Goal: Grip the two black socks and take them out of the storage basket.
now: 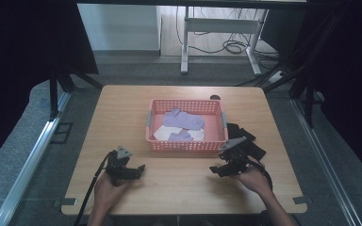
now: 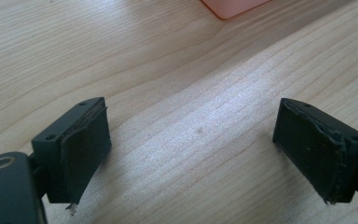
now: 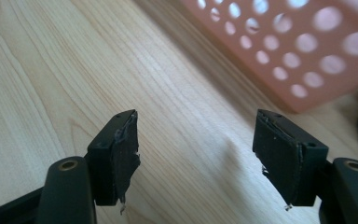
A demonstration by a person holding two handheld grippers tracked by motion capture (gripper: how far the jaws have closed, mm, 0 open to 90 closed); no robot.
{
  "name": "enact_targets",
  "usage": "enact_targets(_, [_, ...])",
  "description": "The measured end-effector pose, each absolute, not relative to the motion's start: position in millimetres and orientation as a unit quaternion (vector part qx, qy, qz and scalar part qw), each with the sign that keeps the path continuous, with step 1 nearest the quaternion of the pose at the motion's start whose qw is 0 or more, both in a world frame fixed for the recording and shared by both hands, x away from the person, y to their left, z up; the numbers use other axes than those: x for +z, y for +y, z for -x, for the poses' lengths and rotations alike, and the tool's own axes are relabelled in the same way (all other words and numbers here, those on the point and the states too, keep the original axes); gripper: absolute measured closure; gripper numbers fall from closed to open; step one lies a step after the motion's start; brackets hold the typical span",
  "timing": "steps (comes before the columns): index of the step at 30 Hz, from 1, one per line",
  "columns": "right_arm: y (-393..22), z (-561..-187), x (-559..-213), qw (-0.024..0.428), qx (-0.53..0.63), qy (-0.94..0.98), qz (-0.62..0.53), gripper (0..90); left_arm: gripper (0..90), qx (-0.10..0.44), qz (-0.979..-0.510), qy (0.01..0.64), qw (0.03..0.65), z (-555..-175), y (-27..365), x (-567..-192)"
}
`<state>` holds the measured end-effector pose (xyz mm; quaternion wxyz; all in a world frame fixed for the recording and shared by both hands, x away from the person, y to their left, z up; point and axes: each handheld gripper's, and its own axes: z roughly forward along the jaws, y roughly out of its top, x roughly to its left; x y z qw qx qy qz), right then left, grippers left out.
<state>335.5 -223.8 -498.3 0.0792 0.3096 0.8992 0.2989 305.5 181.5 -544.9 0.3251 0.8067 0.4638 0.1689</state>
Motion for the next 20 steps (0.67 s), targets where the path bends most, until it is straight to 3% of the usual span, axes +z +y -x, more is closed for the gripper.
enact_targets(8, [-217,-333,-524,0.088,0.306,0.897,-0.307,28.1,10.6,0.169,-0.806,0.464,0.326,-306,181,-545])
enact_targets(15, [-217,-328,-538,0.116,0.352,0.881,-0.294,16.9,10.6,0.169,-0.806,0.464,0.326,-306,181,-545])
enact_targets(20, [-218,-328,-540,0.117,0.363,0.879,-0.287,16.0,10.6,0.169,-0.806,0.464,0.326,-305,181,-545])
